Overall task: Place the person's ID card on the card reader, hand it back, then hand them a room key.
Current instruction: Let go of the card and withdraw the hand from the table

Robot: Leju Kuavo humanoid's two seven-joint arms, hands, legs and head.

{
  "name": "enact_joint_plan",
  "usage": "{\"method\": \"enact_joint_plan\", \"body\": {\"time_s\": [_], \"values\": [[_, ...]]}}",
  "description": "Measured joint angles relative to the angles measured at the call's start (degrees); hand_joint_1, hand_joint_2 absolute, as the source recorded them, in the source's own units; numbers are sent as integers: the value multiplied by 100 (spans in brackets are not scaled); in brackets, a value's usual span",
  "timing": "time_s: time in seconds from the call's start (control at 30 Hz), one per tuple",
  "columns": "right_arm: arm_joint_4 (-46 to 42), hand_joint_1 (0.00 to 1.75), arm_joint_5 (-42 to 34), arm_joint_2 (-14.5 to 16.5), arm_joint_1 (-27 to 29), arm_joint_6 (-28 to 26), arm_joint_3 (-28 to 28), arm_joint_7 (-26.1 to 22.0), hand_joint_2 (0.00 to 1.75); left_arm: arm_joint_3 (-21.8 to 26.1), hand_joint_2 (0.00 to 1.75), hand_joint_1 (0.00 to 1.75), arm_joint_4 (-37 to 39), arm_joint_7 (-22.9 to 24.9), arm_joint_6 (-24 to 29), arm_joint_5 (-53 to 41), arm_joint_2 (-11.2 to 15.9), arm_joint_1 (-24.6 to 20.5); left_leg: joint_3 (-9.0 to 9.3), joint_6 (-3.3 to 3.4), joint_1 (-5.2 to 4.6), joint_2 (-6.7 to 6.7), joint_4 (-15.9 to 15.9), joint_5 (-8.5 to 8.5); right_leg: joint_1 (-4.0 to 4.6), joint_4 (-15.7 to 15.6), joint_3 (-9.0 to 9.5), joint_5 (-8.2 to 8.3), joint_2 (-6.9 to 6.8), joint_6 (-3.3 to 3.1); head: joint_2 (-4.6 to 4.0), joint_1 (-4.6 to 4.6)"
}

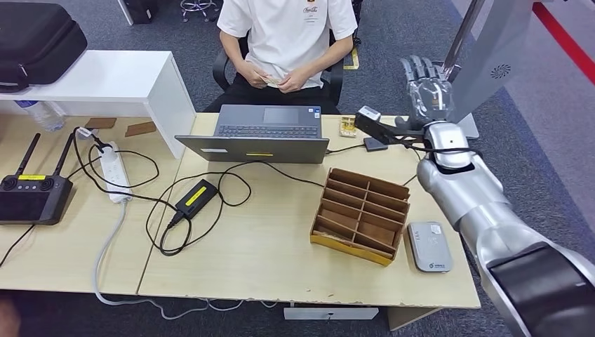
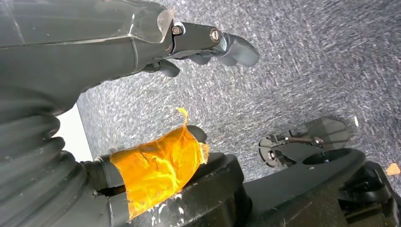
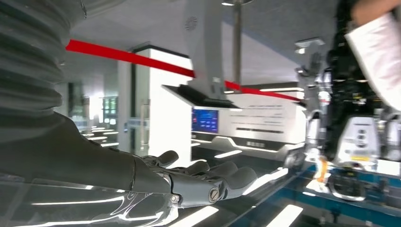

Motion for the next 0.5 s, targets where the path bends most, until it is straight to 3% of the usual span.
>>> {"method": "enact_joint_plan", "body": {"time_s": [0.13, 0.3, 0.5], "values": [[-171, 0, -326, -903, 443, -220, -302, -233, 175, 107, 175, 0, 0, 9, 28, 163, 0, 11, -2, 12, 0, -18, 7, -7, -1, -16, 16, -2, -16, 5, 0, 1], [-427, 0, -872, -2119, 1595, -505, -1135, -383, 175, 286, 175, 0, 0, 19, 68, 349, -2, 57, -3, 41, 1, -55, 14, -27, 1, -31, 42, -19, -52, 32, 0, 2], [-437, 0, -1170, -3028, 3046, -587, -2615, -428, 175, 465, 175, 0, 0, 67, 87, 471, -3, 73, -8, 55, -2, -53, 14, -46, -1, -35, 35, -31, -49, 45, 0, -2]]}}
